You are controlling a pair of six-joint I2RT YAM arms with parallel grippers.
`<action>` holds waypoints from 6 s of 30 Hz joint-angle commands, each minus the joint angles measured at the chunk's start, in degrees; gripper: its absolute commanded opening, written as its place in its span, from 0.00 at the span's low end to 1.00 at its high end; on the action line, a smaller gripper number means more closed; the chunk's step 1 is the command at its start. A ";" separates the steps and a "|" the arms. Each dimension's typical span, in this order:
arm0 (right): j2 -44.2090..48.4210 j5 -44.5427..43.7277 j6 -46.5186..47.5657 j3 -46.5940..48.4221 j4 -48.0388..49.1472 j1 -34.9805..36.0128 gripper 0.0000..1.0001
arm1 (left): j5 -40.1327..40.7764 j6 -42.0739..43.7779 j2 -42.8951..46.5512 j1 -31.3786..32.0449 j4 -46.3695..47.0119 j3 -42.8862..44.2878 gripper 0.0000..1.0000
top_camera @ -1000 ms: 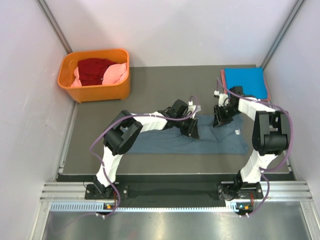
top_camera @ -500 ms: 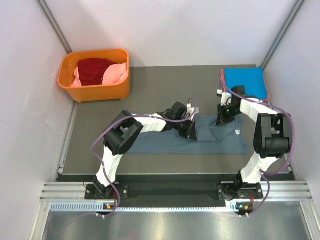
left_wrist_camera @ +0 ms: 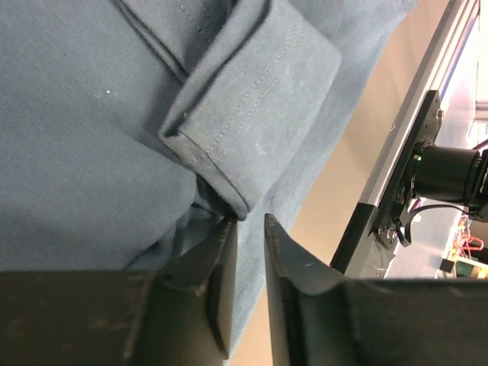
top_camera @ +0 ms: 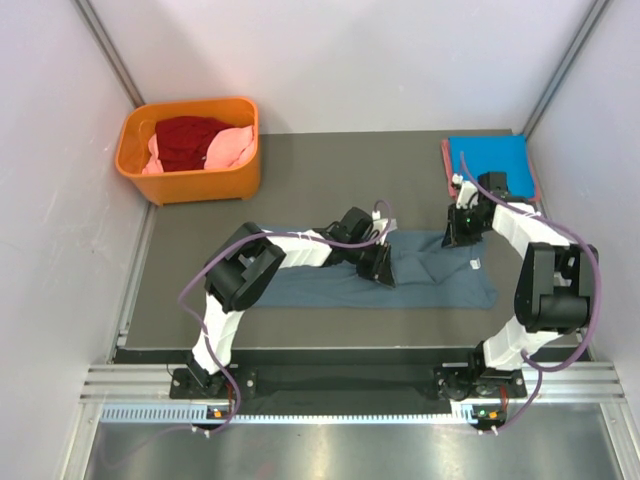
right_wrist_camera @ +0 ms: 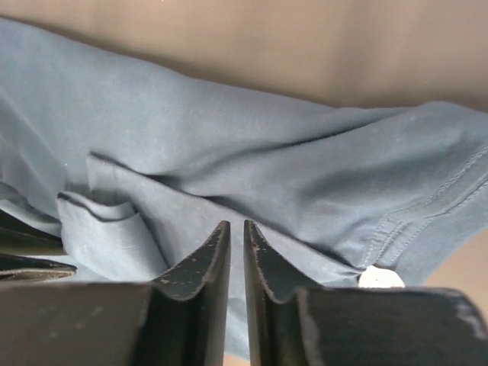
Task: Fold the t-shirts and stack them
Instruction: Fold the tshirt
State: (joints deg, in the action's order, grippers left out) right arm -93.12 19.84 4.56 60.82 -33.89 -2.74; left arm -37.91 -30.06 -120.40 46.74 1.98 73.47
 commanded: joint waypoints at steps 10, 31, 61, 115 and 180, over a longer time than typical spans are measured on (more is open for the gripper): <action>0.22 3.02 1.15 2.20 0.93 2.30 0.26 | 7.15 -0.61 3.33 0.37 0.75 3.43 0.34; -10.41 2.93 12.76 8.18 -1.79 11.18 0.42 | 3.64 -0.52 -0.19 0.45 3.37 3.00 0.00; -3.56 3.19 7.40 7.12 1.55 6.09 0.00 | 5.39 -2.45 2.36 0.81 4.35 -0.78 0.00; -12.71 13.75 17.08 13.45 -6.90 5.56 0.00 | 4.34 -3.86 0.78 1.60 6.55 -1.14 0.00; -1.10 -1.20 -1.92 0.53 -0.56 -7.28 0.07 | 17.17 -10.01 3.25 3.09 -3.47 5.71 0.30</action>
State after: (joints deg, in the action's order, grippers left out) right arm -96.82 18.02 2.83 60.73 -35.44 -9.61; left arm -20.10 -40.97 -115.31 49.91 -0.14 76.71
